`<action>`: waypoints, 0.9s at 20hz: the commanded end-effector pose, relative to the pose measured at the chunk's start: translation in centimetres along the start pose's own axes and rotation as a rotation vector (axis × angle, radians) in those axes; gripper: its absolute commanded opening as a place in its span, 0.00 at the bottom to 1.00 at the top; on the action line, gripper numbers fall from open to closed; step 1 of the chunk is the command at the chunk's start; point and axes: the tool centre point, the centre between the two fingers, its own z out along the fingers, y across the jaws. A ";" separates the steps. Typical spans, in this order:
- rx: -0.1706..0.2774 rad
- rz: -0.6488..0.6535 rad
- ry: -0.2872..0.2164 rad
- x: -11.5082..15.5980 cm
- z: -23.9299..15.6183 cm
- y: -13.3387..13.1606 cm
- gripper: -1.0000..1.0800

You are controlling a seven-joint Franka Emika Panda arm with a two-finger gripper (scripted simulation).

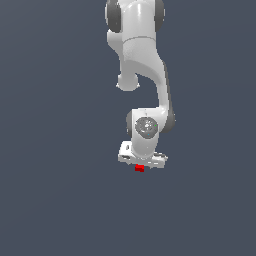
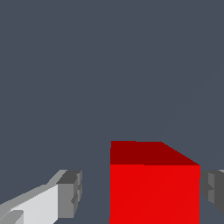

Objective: Pick up the red cube and move it to a goal position.

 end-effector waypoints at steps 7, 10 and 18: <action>0.000 0.005 0.002 0.3 0.3 -0.1 0.00; 0.000 0.005 0.002 0.3 0.3 -0.1 0.00; 0.000 0.005 0.001 0.3 -0.2 0.1 0.00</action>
